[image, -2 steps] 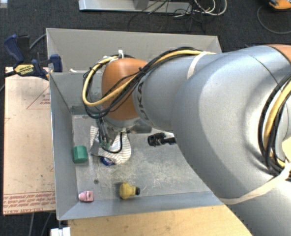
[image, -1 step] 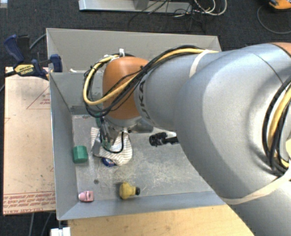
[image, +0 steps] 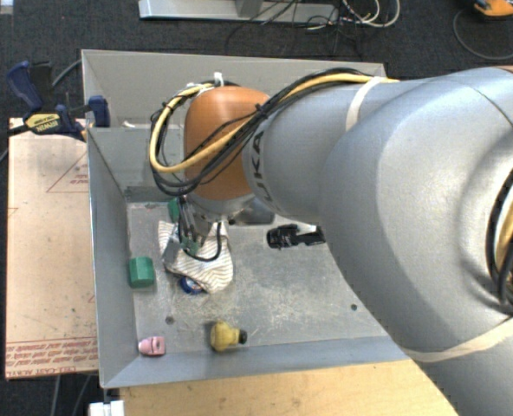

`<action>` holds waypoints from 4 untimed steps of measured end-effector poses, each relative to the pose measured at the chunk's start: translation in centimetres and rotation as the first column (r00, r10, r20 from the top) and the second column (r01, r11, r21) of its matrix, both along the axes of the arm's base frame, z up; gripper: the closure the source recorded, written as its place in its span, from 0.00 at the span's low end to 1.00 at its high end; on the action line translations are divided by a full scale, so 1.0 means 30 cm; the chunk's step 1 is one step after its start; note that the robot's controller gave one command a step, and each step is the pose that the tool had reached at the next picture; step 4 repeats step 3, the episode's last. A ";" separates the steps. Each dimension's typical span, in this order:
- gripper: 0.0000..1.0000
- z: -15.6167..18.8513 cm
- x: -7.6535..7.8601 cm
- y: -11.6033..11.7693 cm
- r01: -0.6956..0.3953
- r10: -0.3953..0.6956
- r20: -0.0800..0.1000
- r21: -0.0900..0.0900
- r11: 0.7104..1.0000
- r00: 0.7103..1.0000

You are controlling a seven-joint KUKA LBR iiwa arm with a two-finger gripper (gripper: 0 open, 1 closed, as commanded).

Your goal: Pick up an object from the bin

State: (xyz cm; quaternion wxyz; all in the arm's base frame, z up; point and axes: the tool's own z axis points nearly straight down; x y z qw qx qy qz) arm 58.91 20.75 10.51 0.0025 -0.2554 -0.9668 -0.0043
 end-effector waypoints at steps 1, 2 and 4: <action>1.00 0.045 0.004 0.002 -0.001 0.001 0.003 0.001 1.000 1.000; 1.00 0.075 0.002 0.001 -0.001 0.001 0.002 0.000 1.000 1.000; 1.00 0.110 0.004 0.001 -0.002 0.002 0.003 0.001 1.000 1.000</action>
Offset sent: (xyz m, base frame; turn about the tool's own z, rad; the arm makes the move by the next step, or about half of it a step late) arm -0.0001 0.0001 0.0113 0.0000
